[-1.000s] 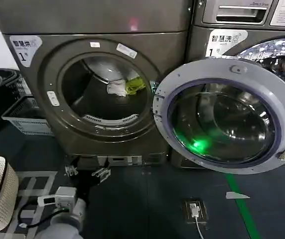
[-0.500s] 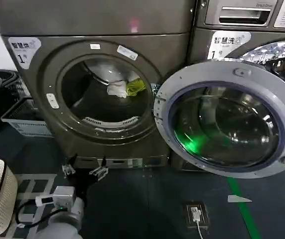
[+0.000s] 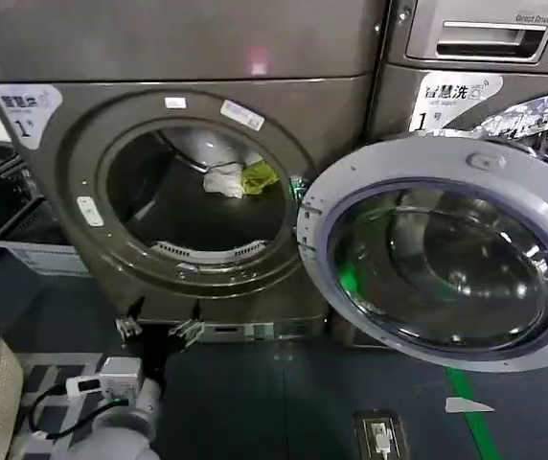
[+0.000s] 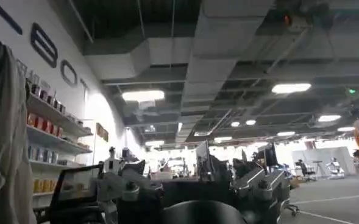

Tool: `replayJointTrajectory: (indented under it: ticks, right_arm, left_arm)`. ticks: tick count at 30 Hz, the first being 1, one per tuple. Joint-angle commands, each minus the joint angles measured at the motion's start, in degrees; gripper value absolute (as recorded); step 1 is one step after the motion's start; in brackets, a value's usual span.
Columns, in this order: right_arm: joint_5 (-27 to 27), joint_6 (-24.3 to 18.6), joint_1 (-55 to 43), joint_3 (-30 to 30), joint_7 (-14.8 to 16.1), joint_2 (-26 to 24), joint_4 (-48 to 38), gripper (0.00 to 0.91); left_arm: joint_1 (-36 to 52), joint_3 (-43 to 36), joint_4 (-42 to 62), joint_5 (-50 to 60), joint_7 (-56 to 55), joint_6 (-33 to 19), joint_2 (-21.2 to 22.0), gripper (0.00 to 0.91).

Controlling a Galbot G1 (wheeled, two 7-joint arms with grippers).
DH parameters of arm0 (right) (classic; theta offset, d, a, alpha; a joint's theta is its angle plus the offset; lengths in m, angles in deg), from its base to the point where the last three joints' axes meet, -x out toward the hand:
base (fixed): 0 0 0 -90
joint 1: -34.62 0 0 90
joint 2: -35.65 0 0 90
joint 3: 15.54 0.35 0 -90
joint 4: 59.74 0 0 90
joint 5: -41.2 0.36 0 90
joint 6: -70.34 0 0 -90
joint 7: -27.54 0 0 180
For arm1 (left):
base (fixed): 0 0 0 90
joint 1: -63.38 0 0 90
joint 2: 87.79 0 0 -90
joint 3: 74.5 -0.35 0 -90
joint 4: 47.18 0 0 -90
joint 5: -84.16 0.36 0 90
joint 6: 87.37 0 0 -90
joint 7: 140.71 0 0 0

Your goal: Grasp the clothes from the dryer.

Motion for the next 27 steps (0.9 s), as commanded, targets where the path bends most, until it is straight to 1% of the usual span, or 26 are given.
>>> replayJointTrajectory:
  ticks: [1, 27]
  right_arm:
    - [-0.05, 0.08, -0.07, 0.00, -0.03, 0.02, 0.01, 0.907]
    - [-0.09, 0.14, -0.07, -0.11, 0.03, 0.26, 0.15, 0.907]
  left_arm:
    - [0.04, 0.04, 0.13, 0.09, -0.12, 2.81, 0.01, 0.907]
    - [0.04, 0.03, -0.01, 0.02, -0.08, 2.81, 0.19, 0.907]
